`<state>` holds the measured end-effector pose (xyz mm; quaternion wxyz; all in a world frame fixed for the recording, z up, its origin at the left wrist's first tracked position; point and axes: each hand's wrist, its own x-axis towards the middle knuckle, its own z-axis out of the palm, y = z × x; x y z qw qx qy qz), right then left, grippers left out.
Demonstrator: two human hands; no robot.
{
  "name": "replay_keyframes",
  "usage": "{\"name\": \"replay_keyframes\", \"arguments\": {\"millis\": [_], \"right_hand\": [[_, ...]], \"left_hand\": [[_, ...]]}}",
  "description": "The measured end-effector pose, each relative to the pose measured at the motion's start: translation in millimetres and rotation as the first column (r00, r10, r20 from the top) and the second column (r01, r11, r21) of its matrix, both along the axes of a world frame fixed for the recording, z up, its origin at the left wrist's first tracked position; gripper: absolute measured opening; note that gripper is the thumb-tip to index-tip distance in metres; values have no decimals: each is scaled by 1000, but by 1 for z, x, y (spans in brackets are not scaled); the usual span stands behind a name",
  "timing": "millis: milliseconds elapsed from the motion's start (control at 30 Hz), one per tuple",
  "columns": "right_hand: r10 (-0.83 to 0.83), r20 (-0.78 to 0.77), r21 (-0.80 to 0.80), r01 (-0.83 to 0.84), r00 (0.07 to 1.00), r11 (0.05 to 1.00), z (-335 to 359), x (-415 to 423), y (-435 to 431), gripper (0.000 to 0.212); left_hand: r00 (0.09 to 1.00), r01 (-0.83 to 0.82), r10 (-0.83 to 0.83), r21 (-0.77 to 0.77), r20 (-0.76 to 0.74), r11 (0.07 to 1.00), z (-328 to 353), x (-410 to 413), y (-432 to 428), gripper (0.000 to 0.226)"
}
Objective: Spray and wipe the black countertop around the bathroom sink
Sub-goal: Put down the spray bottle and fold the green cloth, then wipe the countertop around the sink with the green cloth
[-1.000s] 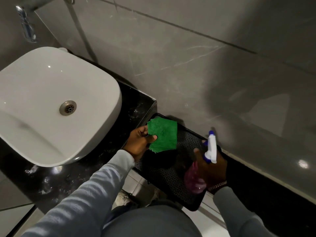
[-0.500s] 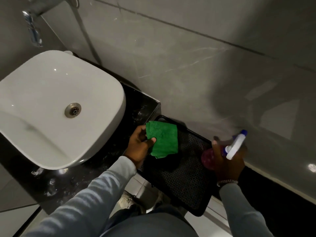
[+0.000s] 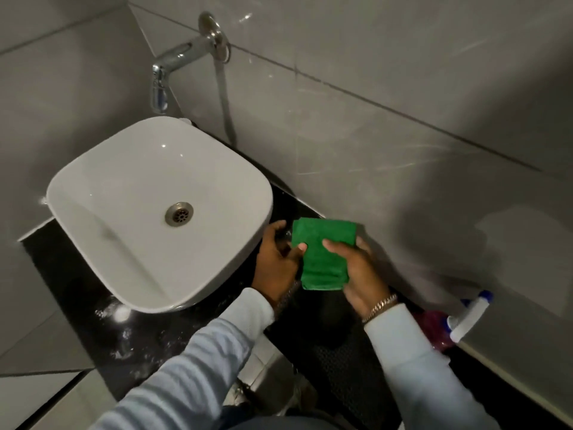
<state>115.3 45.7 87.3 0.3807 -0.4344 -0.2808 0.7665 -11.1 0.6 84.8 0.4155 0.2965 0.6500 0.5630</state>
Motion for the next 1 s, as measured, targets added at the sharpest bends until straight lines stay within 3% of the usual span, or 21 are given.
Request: {"name": "replay_keyframes", "arguments": {"millis": [67, 133, 200, 267, 333, 400, 500, 633, 667, 800, 833, 867, 967, 1000], "right_hand": [[-64, 171, 158, 37, 983, 987, 4, -14, 23, 28], [-182, 341, 392, 36, 922, 919, 4, -30, 42, 28], [-356, 483, 641, -45, 800, 766, -3, -42, 57, 35], [-415, 578, 762, -282, 703, 583, -21, -53, 59, 43], [-290, 750, 654, -605, 594, 455, -48, -63, 56, 45], [-149, 896, 441, -811, 418, 383, -70, -71, 49, 47], [-214, 892, 451, -803, 398, 389, -80, -80, 54, 47], [-366, 895, 325, -935, 256, 142, -90, -78, 71, 49], [-390, 887, 319, -938, 245, 136, -92, -77, 77, 49], [-405, 898, 338, -860, 173, 383, -98, -90, 63, 50], [-412, 894, 352, -844, 176, 405, -102, -92, 50, 53], [-421, 886, 366, -852, 195, 375, -105, -91, 38, 56], [-433, 864, 332, -937, 256, 108, -109, -75, 43, 64], [-456, 854, 315, -947, 250, 70, -109, -71, 58, 65]], "left_hand": [[970, 2, 5, 28, -244, 1000, 16, -23, 1, 47], [927, -5, 36, 82, -374, 997, 32, -51, -5, 40], [839, -8, 63, 103, -540, 995, 40, -78, -20, 28], [712, 6, 41, 64, -701, 998, 37, -106, -45, 25], [593, 22, -58, -56, -803, 998, 28, -129, -74, 31], [487, 29, -177, -187, -855, 982, 15, -148, -101, 44], [344, 3, -241, -256, -907, 967, 7, -168, -122, 60], [200, 61, -354, -349, -914, 935, 6, -181, -123, 77], [161, 87, -394, -385, -905, 919, 7, -185, -122, 80], [63, 121, -505, -496, -861, 860, 11, -200, -121, 84], [58, 117, -514, -505, -856, 855, 11, -201, -121, 85], [55, 112, -515, -507, -856, 855, 10, -201, -121, 85], [41, 103, -521, -515, -853, 851, 8, -202, -121, 87], [39, 103, -522, -517, -852, 850, 7, -202, -121, 87]]}}
